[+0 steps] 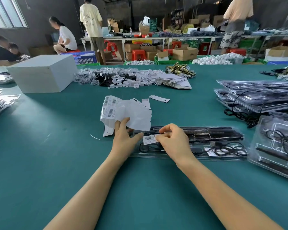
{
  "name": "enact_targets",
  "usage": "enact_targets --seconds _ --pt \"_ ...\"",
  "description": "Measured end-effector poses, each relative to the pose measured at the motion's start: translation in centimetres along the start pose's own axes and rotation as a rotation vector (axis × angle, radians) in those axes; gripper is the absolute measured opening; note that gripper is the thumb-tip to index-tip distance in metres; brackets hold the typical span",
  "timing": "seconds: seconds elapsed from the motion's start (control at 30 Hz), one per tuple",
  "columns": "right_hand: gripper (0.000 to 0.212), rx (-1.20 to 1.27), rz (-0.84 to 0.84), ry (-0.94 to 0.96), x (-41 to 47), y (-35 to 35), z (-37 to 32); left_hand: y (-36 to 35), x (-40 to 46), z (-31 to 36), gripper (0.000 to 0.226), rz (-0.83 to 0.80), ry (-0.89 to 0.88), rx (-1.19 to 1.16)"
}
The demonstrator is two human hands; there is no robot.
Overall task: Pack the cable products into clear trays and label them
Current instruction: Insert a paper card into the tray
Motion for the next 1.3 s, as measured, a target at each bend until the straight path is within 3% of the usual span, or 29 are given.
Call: enact_targets --seconds 0.5,1.0,1.2,1.3 --pt "0.009 0.095 0.050 -0.035 -0.8 0.0 1.2 -0.3 -0.1 0.0 0.068 -0.013 -0.021 0.086" --pt "0.012 -0.082 0.051 0.073 -0.9 -0.4 1.0 -0.3 -0.5 0.2 0.062 -0.041 0.005 0.031" --pt "0.012 -0.168 0.034 0.139 -0.9 -0.5 0.8 -0.8 -1.1 1.0 0.081 -0.135 -0.009 0.032" --pt "0.010 -0.225 0.045 0.203 -1.1 -0.5 0.5 -0.9 -1.1 0.9 0.078 -0.147 -0.035 0.079"
Point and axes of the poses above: each hand's wrist, its own x-axis towards the middle knuckle, its own y-axis out of the back of the hand, z = x × y, the point moved 7 cm from there along x, towards the middle knuckle, and after that the axes turned 3 degrees about y, right-handed, at the moved point
